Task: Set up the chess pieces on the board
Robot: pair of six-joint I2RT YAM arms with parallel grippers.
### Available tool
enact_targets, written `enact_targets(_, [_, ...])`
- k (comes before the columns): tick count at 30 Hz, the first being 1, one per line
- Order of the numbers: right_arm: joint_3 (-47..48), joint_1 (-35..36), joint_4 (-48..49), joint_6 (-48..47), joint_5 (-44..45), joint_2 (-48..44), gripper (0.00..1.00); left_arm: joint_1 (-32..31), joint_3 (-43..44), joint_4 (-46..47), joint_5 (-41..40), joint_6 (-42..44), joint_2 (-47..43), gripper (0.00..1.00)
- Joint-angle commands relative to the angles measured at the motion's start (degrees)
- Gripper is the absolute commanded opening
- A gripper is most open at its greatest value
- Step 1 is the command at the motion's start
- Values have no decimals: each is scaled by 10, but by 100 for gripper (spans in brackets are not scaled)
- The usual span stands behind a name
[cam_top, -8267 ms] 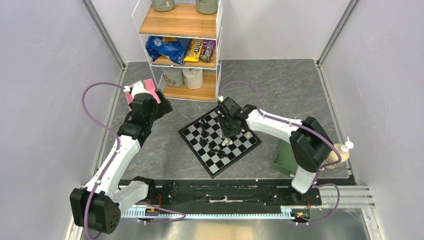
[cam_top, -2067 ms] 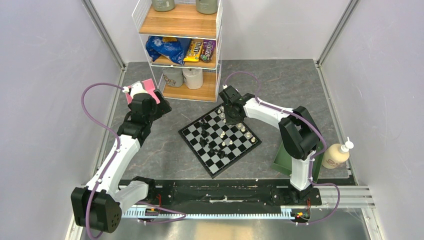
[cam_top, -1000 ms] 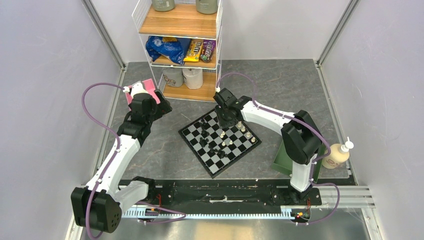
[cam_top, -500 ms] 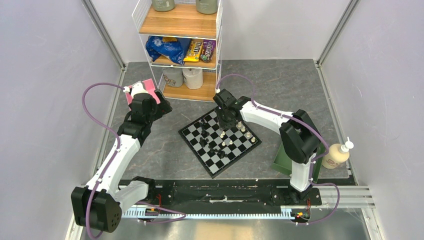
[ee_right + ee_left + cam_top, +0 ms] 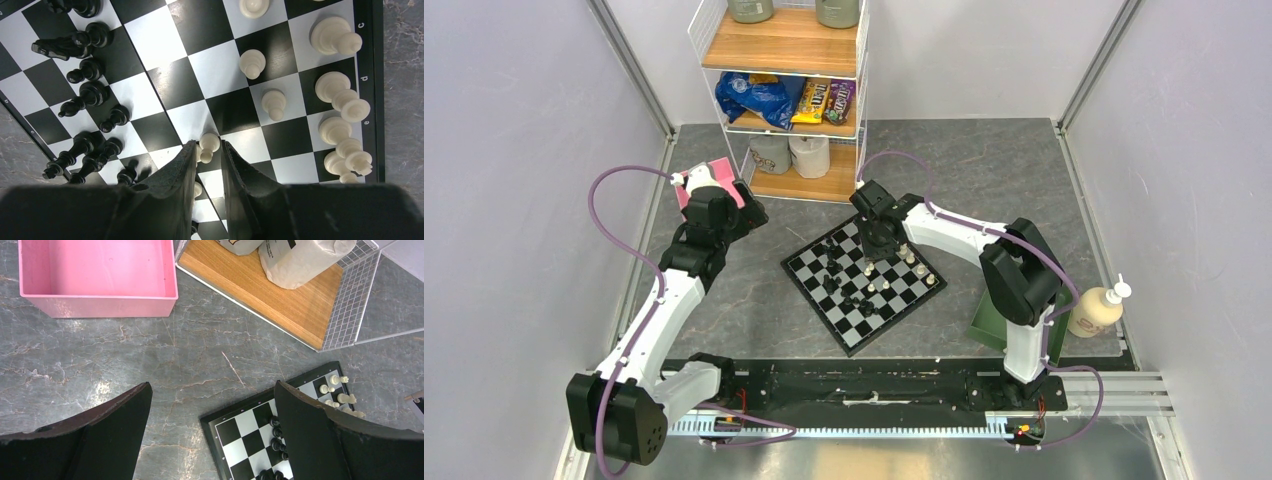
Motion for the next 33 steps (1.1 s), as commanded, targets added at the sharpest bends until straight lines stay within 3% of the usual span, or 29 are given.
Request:
enact_targets(1, [-1, 4, -7, 7, -1, 3, 32, 3, 1, 21, 1, 3, -1, 99])
enact_targets(18, [-12, 6, -9, 10, -1, -5, 32, 3, 7, 23, 5, 3, 2, 99])
enact_targets(27, [-21, 7, -2, 7, 29, -25, 17, 3, 3, 20, 0, 4, -1, 99])
enact_targets(33, [-47, 0, -3, 6, 68, -54, 16, 3, 1, 17, -1, 4, -3, 99])
